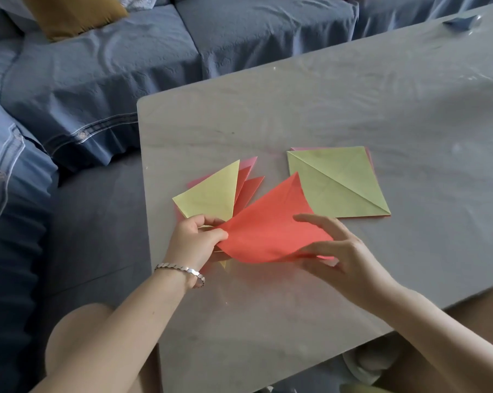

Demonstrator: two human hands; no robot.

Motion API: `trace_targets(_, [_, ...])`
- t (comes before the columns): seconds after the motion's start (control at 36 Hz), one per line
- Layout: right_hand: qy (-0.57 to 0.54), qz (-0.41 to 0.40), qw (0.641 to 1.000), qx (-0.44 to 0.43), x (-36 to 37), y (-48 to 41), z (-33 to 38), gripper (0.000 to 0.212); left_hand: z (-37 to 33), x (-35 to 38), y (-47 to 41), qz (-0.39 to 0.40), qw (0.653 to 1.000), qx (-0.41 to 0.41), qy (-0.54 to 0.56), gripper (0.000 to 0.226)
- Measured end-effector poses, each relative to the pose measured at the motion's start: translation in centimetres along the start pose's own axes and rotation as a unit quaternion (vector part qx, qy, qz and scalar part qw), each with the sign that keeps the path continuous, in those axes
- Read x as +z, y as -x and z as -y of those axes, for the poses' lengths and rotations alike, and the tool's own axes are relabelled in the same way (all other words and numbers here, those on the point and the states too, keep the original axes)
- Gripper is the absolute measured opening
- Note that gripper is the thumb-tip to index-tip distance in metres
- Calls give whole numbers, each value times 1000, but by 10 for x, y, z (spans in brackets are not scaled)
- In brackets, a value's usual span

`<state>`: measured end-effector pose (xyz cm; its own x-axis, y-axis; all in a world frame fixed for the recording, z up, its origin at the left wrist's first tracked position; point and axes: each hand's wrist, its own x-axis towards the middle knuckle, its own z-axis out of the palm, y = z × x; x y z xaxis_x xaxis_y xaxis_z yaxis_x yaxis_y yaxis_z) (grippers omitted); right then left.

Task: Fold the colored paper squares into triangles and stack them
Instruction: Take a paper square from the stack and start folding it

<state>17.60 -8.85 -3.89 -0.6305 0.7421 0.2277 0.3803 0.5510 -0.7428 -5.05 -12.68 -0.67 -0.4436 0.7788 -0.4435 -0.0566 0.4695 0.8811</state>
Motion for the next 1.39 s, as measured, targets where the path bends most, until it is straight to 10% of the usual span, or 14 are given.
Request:
trace_targets(0.47, [-172,-96,957,214,-19,-28,5,20,6,-18,10,222,970,-51,-78,14])
trace_targets(0.86, [-167,-109,969,148,-18,-23,42,20,-6,34,38,86,910,347,-208,40])
trace_targets(1.39, [-218,-210,920,251,-9,-17,51,18,-4,41,49,-18,944,283,-170,23])
